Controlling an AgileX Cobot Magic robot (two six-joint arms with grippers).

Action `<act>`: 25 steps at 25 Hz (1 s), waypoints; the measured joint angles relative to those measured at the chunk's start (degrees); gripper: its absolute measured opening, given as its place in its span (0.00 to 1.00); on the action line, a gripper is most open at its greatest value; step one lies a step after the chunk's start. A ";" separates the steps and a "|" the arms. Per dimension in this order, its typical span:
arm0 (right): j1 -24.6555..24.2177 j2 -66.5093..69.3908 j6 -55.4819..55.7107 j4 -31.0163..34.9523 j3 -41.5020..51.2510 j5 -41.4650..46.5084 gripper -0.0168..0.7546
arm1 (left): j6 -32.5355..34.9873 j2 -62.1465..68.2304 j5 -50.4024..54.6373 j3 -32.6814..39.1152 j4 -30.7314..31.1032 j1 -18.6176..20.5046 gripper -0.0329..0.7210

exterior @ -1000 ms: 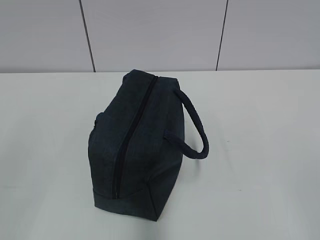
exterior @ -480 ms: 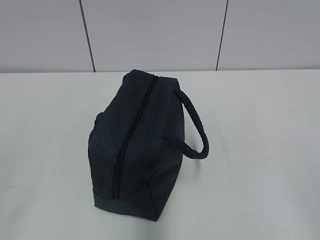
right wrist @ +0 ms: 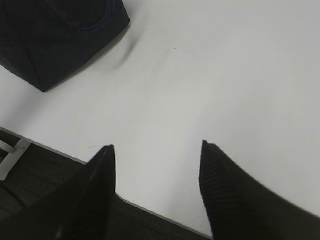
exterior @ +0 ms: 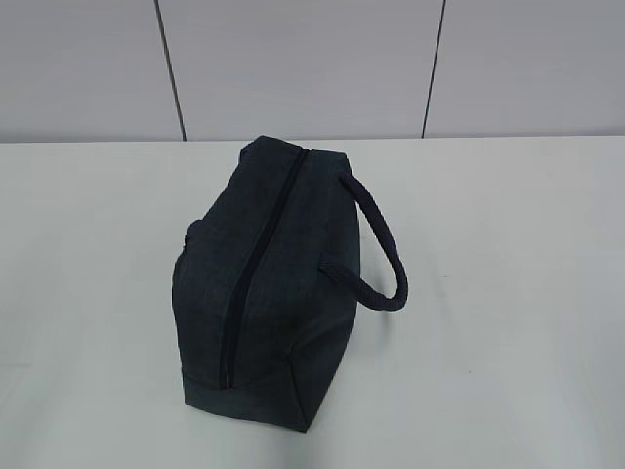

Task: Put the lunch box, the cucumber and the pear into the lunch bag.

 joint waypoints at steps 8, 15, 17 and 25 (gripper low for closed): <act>0.00 0.00 0.04 0.00 0.00 0.00 0.58 | -0.05 0.00 -0.10 0.00 0.00 0.00 0.67; 0.00 0.00 0.04 0.04 0.00 0.00 0.58 | -0.05 0.00 -0.10 0.00 0.00 0.00 0.67; 0.00 0.00 0.04 0.04 0.00 0.00 0.58 | -0.05 0.00 -0.10 0.00 0.00 0.00 0.67; -6.53 0.00 0.04 0.14 0.00 0.00 0.57 | -0.05 0.00 -0.11 0.00 0.02 4.29 0.67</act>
